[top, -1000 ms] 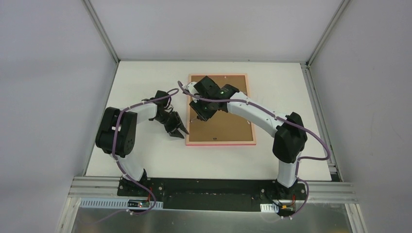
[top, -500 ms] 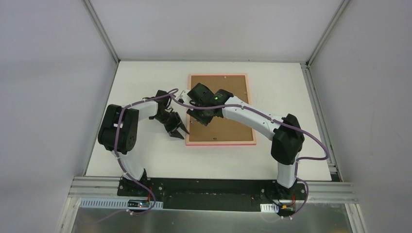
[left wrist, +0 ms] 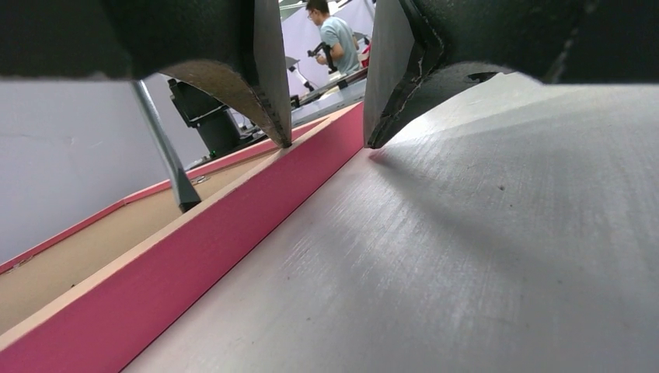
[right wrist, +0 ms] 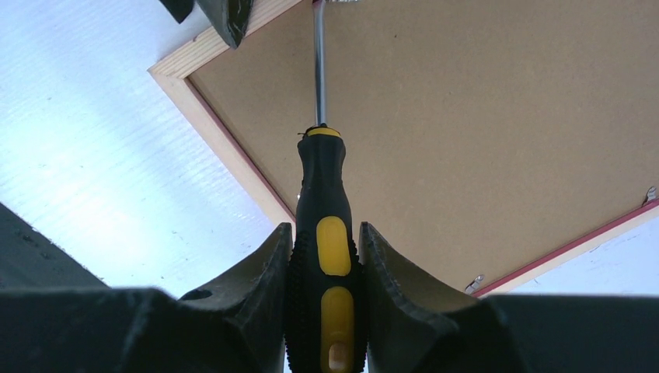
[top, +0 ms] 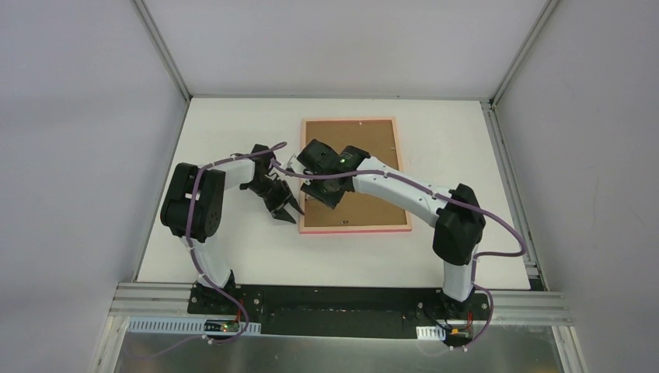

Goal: Take the photo out of the frame

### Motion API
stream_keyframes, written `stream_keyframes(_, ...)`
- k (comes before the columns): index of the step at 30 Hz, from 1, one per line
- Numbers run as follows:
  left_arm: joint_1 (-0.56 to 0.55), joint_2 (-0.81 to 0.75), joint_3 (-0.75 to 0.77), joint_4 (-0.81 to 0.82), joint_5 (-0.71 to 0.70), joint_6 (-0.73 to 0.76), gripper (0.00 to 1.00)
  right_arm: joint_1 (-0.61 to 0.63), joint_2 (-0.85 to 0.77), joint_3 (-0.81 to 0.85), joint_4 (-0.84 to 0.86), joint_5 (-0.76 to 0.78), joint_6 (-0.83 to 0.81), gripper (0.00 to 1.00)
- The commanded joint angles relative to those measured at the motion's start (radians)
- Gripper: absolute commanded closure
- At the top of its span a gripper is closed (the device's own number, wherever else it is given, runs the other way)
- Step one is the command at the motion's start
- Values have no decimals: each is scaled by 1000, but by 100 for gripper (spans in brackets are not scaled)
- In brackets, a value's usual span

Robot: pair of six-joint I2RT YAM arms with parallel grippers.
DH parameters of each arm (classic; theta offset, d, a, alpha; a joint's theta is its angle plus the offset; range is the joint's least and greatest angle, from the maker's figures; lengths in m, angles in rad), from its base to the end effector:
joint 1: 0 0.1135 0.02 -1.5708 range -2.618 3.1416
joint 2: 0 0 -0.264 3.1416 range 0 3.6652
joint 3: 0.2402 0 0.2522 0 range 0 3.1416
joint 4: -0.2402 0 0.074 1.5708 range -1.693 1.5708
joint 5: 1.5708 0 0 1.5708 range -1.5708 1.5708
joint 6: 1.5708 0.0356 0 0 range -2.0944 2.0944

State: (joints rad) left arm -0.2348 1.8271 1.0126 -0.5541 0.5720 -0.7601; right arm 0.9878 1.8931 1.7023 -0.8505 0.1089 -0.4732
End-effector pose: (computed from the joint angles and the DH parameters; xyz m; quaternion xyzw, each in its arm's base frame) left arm 0.3063 -0.0931 0.1301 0.2203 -0.9291 0.2929 0.0488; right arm 0.2294 0.3408 0.2820 -0.6324 0.7273 0.0157 0.2660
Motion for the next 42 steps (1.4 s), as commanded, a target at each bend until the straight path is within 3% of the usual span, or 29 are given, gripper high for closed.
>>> stream_keyframes(1,-11,46,0,-60,-159,58,61,20,-27,60,-82,2,37,100)
stream_keyframes(10,-11,-16,37,-66,-95,127,52,-24,-123,108,-59,60,231,100)
stream_keyframes(17,-12,-62,75,-66,-77,168,43,-115,-252,-11,-40,168,478,100)
stream_keyframes(27,-90,-15,140,-69,-140,195,43,-515,-407,-180,-10,47,938,100)
stream_keyframes(35,-127,39,147,-90,-209,199,52,-713,-339,-171,-3,-80,1115,100)
stream_keyframes(42,-133,47,108,-92,-233,193,71,-756,-177,-73,38,-162,1132,100)
